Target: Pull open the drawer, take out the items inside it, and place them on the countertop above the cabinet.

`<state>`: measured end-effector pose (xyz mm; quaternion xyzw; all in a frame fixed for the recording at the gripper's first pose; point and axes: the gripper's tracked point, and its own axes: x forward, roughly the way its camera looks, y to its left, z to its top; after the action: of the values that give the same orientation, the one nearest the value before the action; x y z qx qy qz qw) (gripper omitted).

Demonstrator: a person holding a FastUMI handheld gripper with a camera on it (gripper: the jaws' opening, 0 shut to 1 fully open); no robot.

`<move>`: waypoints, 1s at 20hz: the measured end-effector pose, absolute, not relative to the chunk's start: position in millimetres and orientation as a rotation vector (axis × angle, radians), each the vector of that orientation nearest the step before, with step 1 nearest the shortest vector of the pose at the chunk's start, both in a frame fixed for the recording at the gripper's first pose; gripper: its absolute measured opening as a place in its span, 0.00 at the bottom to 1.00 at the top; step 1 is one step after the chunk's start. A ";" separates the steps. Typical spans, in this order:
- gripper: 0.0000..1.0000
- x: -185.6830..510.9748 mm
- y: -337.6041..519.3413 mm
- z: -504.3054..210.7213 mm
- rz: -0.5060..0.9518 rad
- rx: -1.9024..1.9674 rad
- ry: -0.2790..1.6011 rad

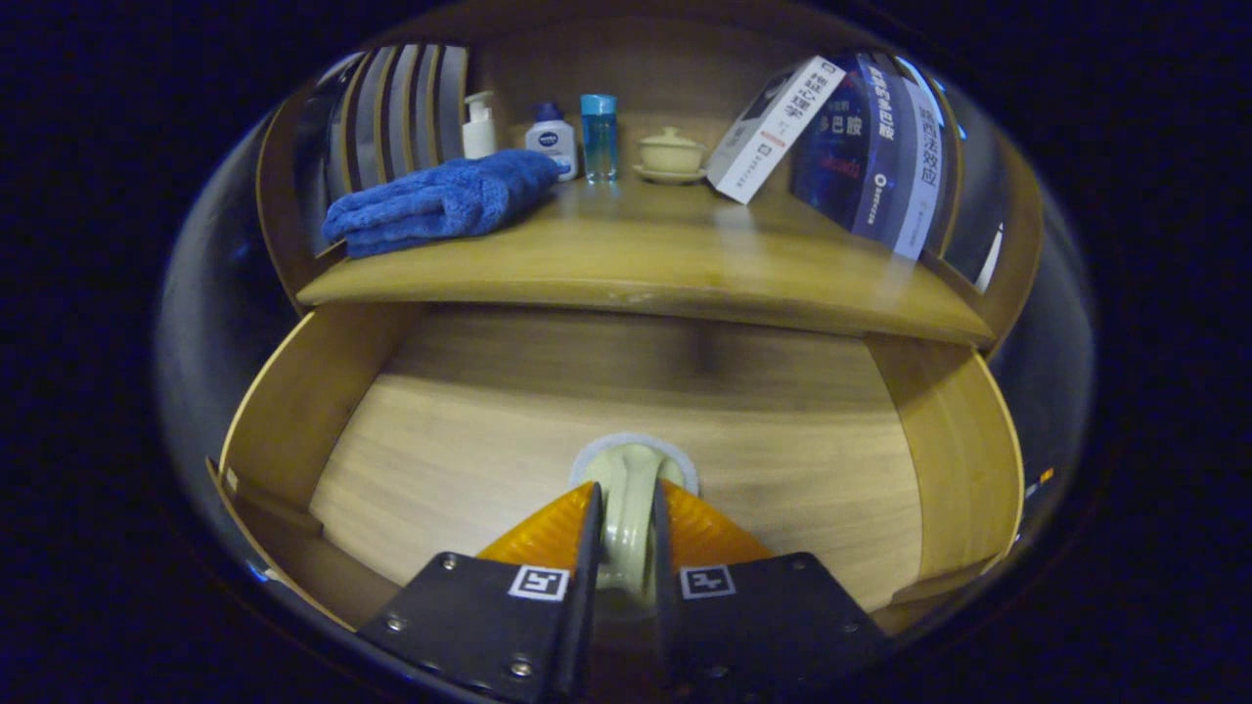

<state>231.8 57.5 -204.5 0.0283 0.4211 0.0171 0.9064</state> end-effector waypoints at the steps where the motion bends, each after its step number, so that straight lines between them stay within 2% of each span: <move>1: 0.27 234.7 56.3 -203.2 0.038 0.044 0.856; 3: 0.28 234.6 44.3 -186.1 0.021 0.019 0.843; 4: 0.14 234.8 49.8 -204.0 0.022 0.019 0.837; 10: 0.14 228.0 53.3 -165.9 0.040 0.071 0.732; 20: 0.14 246.5 46.2 -25.5 0.063 0.071 0.439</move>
<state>246.5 46.2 -25.5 0.0351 0.2177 0.0310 0.9749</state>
